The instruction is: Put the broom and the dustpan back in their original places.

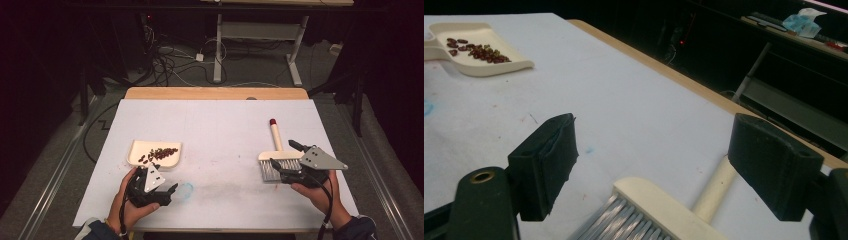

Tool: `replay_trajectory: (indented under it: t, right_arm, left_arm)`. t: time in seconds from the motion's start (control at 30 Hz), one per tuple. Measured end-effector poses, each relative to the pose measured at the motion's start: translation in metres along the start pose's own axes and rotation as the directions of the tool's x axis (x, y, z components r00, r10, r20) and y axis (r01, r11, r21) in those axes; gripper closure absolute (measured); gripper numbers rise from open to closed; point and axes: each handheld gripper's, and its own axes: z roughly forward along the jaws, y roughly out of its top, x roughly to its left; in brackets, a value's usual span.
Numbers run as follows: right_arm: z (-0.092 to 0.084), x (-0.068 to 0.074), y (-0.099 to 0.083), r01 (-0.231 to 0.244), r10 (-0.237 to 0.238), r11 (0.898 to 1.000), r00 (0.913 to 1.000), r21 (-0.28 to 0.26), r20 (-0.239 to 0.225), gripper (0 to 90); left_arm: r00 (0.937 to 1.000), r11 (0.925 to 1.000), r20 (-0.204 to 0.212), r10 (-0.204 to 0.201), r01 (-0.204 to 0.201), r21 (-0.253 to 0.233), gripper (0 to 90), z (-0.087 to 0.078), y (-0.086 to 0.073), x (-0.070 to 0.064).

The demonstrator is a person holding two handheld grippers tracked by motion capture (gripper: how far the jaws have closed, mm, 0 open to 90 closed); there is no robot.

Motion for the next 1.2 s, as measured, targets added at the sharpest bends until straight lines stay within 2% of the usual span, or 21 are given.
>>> replay_trajectory:
  t: [0.33,0.4,0.43,0.53,0.67,0.7,0.87,0.93,1.0,1.2]
  right_arm:
    - [-0.005,0.011,-0.013,0.021,-0.021,1.000,0.9997,0.005,-0.011,20.3]
    - [-0.006,0.014,-0.017,0.020,-0.020,1.000,0.9997,0.018,-0.015,20.3]
    - [-0.006,0.015,-0.019,0.021,-0.020,1.000,0.9996,0.020,-0.017,20.3]
    - [-0.007,0.017,-0.026,0.003,-0.002,0.999,0.9995,0.036,-0.030,20.3]
    - [-0.008,0.024,-0.037,0.013,-0.012,0.998,0.9995,0.060,-0.029,21.1]
    - [-0.009,0.026,-0.040,0.015,-0.013,0.998,0.9993,0.064,-0.034,21.2]
    - [-0.011,0.035,-0.052,0.023,-0.017,0.995,0.9978,0.095,-0.064,21.2]
    - [-0.012,0.037,-0.054,0.022,-0.014,0.995,0.9967,0.099,-0.080,21.2]
    - [-0.011,0.038,-0.053,0.028,-0.020,0.995,0.9965,0.098,-0.081,21.1]
    - [-0.009,0.041,-0.051,0.034,-0.028,0.996,0.9964,0.086,-0.080,21.1]
  left_arm:
    - [1.0000,1.0000,0.006,0.001,-0.001,0.006,18.4,0.002,0.000,0.000]
    - [0.9999,0.9999,0.013,-0.005,0.005,0.016,18.4,0.003,0.000,-0.001]
    - [0.9999,0.9999,0.009,0.006,-0.006,0.011,18.4,0.003,0.001,0.000]
    - [0.9999,1.0000,0.014,0.001,-0.001,0.005,18.4,0.004,0.001,-0.001]
    - [0.9997,0.9999,0.022,-0.010,0.010,0.000,18.4,0.004,0.002,-0.002]
    - [0.9999,1.0000,0.016,0.006,-0.006,-0.004,18.4,0.004,0.003,-0.002]
    - [0.9997,1.0000,0.021,0.008,-0.008,-0.004,18.4,0.005,0.002,-0.004]
    - [0.9997,1.0000,0.023,-0.007,0.007,0.000,18.4,0.003,0.002,-0.004]
    - [0.9998,1.0000,0.019,0.005,-0.004,-0.008,18.4,0.002,0.002,-0.004]
    - [0.9997,0.9998,0.023,0.006,-0.005,-0.017,18.4,0.000,0.000,-0.003]
